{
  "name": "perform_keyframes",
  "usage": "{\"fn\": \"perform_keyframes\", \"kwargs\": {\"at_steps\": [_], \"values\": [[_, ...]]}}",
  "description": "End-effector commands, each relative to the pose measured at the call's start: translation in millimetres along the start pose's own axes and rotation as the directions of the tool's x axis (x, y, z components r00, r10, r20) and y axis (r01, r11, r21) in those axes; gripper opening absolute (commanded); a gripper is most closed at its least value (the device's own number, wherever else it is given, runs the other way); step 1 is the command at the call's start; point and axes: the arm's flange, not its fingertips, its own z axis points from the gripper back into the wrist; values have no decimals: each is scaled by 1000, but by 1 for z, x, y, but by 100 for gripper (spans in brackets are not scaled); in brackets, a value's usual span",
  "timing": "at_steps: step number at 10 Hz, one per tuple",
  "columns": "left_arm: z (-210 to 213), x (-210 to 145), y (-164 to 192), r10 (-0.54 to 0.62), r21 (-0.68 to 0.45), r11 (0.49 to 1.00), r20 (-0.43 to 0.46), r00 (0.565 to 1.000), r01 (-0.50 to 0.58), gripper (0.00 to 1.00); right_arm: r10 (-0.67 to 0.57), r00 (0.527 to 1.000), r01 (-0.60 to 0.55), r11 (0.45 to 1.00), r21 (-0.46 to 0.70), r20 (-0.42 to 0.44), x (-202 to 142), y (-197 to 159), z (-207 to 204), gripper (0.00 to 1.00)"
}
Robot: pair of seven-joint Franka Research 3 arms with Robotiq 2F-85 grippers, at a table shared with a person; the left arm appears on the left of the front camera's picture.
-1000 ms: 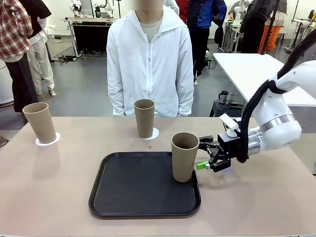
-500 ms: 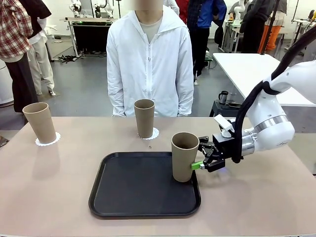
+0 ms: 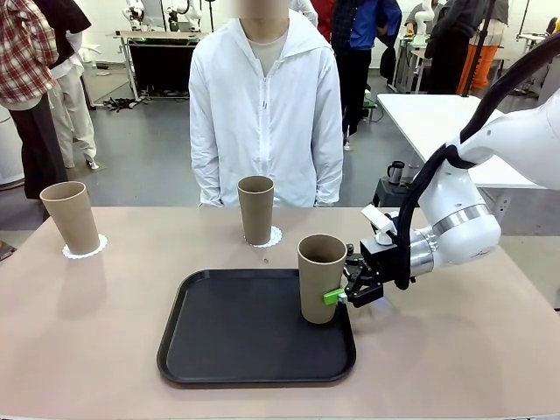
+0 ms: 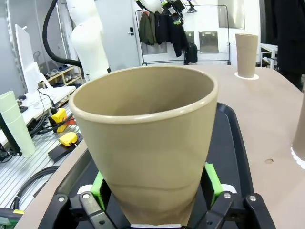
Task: Place coasters on the table and set cups on them.
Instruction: Take one Reusable plastic cup from the Flat Tray and place it on a coaster set by the human.
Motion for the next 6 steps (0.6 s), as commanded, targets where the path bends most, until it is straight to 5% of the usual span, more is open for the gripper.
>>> {"fn": "perform_keyframes", "kwargs": {"at_steps": [1, 2, 4, 5, 6], "values": [[0, 0, -1, 8, 7, 1000, 11, 1000, -8, 100, -31, 999, 31, 1000, 4, 11, -1, -8, -2, 40], [0, 0, -1, 8, 7, 1000, 11, 1000, -8, 100, -33, 999, 33, 999, 2, 16, -2, -9, -1, 0], [0, 0, -1, 8, 7, 1000, 11, 1000, -8, 100, -37, 999, 36, 999, 14, 12, -3, -9, -1, 0], [0, 0, -1, 8, 7, 1000, 11, 1000, -8, 100, -38, 999, 38, 999, 7, 13, -1, -9, 0, 23], [0, 0, -1, 8, 7, 1000, 11, 1000, -8, 100, -38, 999, 38, 999, 20, 20, 8, -6, 5, 23]]}}
